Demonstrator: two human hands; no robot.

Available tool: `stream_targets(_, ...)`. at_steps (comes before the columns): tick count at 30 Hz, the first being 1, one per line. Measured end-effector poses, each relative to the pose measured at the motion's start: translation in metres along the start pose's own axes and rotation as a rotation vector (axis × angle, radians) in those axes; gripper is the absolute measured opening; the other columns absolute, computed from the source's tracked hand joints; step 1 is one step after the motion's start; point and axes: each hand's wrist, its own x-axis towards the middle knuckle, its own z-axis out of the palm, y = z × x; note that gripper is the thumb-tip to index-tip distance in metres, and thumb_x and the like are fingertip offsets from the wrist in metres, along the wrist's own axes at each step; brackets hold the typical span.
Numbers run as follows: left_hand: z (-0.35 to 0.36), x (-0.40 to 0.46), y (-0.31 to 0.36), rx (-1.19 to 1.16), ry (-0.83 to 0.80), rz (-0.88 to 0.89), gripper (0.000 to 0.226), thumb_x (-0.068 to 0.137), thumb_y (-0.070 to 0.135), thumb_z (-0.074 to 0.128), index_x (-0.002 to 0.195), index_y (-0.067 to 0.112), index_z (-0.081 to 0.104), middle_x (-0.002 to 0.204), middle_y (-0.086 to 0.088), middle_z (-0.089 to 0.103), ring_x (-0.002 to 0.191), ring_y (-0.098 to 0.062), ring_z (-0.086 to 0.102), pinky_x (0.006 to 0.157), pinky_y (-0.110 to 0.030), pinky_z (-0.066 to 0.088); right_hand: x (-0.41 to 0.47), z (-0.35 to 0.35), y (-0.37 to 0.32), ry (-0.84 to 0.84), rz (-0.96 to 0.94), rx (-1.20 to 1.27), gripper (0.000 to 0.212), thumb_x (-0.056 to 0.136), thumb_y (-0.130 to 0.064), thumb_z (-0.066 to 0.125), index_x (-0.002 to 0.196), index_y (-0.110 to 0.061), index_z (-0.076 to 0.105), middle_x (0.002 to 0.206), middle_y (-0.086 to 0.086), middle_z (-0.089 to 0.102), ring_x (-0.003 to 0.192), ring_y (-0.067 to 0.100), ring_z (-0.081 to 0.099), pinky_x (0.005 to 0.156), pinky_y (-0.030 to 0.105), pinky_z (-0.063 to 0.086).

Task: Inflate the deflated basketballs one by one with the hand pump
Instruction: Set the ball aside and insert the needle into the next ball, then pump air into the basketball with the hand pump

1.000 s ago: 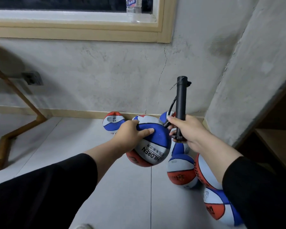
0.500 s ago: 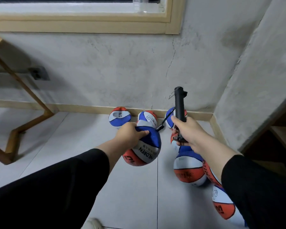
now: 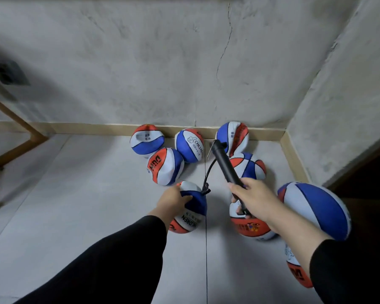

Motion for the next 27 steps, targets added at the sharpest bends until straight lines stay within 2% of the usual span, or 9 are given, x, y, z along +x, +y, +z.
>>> stream_targets(4,0.02,0.018,-0.009,0.142,-0.053,-0.11,0.044,0.099,0.034,0.064,0.135,0.011,0.056,0.133,-0.011,0.064,0.122,-0.031,0.06,0.1,-0.037,0.048,0.01,0.009,0.003,-0.044,0.015,-0.005,0.023,0.101,-0.035,0.06,0.098,-0.013,0.066,0.08,0.005,0.068,0.059,0.021,0.062,0.051,0.031,0.044)
stream_targets(8,0.027,0.018,0.001,0.047,0.025,-0.186,0.045,0.098,0.029,0.056,0.141,0.015,0.05,0.139,-0.008,0.056,0.128,-0.031,0.055,0.106,-0.045,0.047,0.014,0.013,-0.001,-0.089,-0.028,-0.12,0.022,0.101,-0.039,0.06,0.098,-0.018,0.064,0.084,0.005,0.072,0.057,0.018,0.065,0.058,0.033,0.046)
stream_targets(10,0.019,0.006,0.018,-0.085,0.177,-0.163,0.032,0.101,0.021,0.049,0.13,0.012,0.058,0.13,-0.01,0.061,0.121,-0.034,0.059,0.099,-0.042,0.048,0.013,0.017,-0.003,-0.039,0.01,-0.008,0.027,0.102,-0.042,0.057,0.102,-0.015,0.062,0.084,0.006,0.073,0.056,0.019,0.064,0.053,0.032,0.046)
stream_targets(12,0.011,-0.01,0.035,-0.273,0.308,-0.095,0.024,0.105,0.018,0.044,0.105,0.005,0.064,0.11,-0.014,0.068,0.105,-0.038,0.062,0.086,-0.039,0.047,0.012,0.021,-0.003,0.042,0.061,0.088,0.036,0.106,-0.046,0.047,0.101,-0.014,0.061,0.084,0.009,0.075,0.054,0.021,0.063,0.046,0.028,0.043)
stream_targets(15,0.004,-0.044,0.058,-0.734,0.316,-0.058,0.046,0.111,0.031,0.039,0.084,0.006,0.069,0.084,-0.006,0.075,0.083,-0.027,0.066,0.074,-0.033,0.051,0.008,0.025,0.002,0.121,0.115,0.153,0.054,0.108,-0.052,0.032,0.097,-0.012,0.067,0.076,0.009,0.076,0.051,0.025,0.063,0.045,0.026,0.041)
stream_targets(17,0.002,-0.063,0.064,-0.891,0.194,-0.042,0.054,0.111,0.045,0.039,0.091,0.008,0.072,0.08,-0.004,0.074,0.072,-0.018,0.065,0.064,-0.024,0.05,0.002,0.027,0.005,0.133,0.12,0.146,0.064,0.108,-0.052,0.027,0.094,-0.009,0.072,0.072,0.009,0.075,0.048,0.025,0.063,0.046,0.028,0.043)
stream_targets(20,0.006,-0.082,0.069,-0.895,0.014,0.025,0.056,0.105,0.057,0.047,0.102,0.007,0.071,0.087,-0.008,0.073,0.077,-0.015,0.067,0.063,-0.017,0.051,-0.009,0.033,0.005,0.134,0.086,0.085,0.065,0.109,-0.051,0.028,0.096,-0.008,0.075,0.07,0.01,0.074,0.051,0.025,0.067,0.053,0.032,0.055)
stream_targets(23,0.009,-0.096,0.075,-0.983,0.058,-0.012,0.044,0.099,0.05,0.064,0.104,0.006,0.065,0.09,-0.009,0.07,0.075,-0.015,0.067,0.059,-0.017,0.051,-0.019,0.042,0.008,0.129,0.018,0.021,0.066,0.107,-0.056,0.029,0.1,-0.011,0.077,0.083,0.012,0.076,0.078,0.032,0.073,0.076,0.043,0.06)
stream_targets(27,0.007,-0.112,0.082,-1.129,0.168,-0.094,0.031,0.102,0.034,0.064,0.111,0.004,0.06,0.088,-0.009,0.064,0.07,-0.016,0.061,0.047,-0.014,0.046,-0.044,0.055,0.011,0.216,0.097,0.243,0.059,0.106,-0.06,0.031,0.098,-0.018,0.072,0.094,0.006,0.076,0.088,0.029,0.072,0.076,0.045,0.06)
